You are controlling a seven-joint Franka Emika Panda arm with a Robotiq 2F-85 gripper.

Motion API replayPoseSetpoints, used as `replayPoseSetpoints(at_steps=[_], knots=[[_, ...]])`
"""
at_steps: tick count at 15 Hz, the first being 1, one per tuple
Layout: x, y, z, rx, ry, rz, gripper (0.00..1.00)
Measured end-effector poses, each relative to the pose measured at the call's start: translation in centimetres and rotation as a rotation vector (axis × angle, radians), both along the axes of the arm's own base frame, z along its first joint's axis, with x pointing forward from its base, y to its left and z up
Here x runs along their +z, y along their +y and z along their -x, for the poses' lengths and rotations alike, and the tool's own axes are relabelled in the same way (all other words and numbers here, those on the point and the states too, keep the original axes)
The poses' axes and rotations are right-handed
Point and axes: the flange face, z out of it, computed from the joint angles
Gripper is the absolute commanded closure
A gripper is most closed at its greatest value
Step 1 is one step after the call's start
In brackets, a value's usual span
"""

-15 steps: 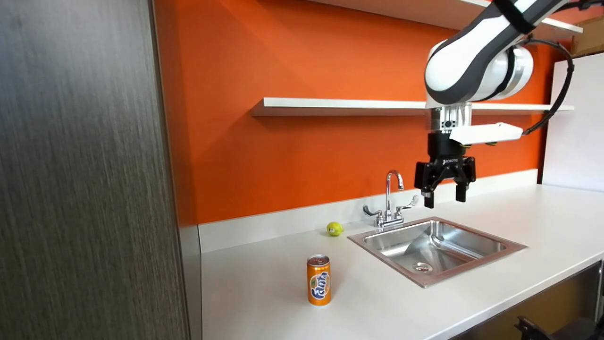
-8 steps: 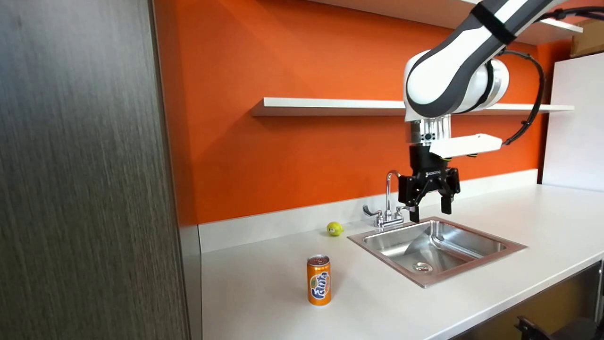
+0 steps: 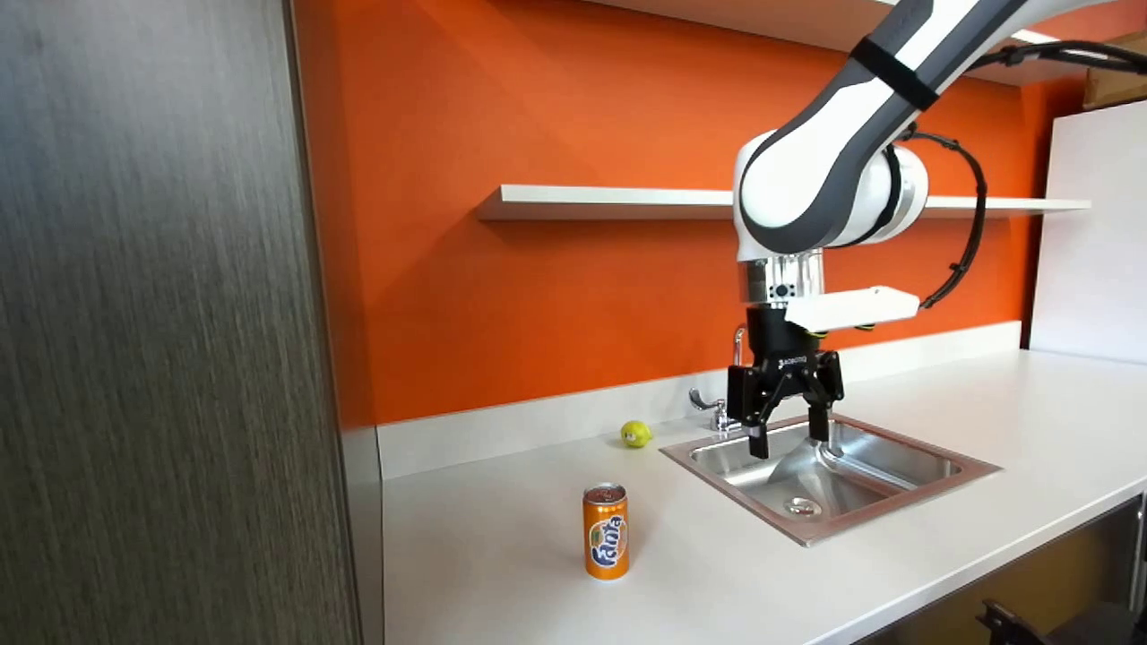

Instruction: Put the can on the stand

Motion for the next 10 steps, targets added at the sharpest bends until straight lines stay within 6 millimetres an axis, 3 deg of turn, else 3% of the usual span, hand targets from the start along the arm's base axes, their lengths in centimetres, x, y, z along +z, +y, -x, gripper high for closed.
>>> replayPoseSetpoints(at_steps=[10], knots=[[-3.1, 4.6, -0.3, 0.072, -0.012, -0.030, 0.00]])
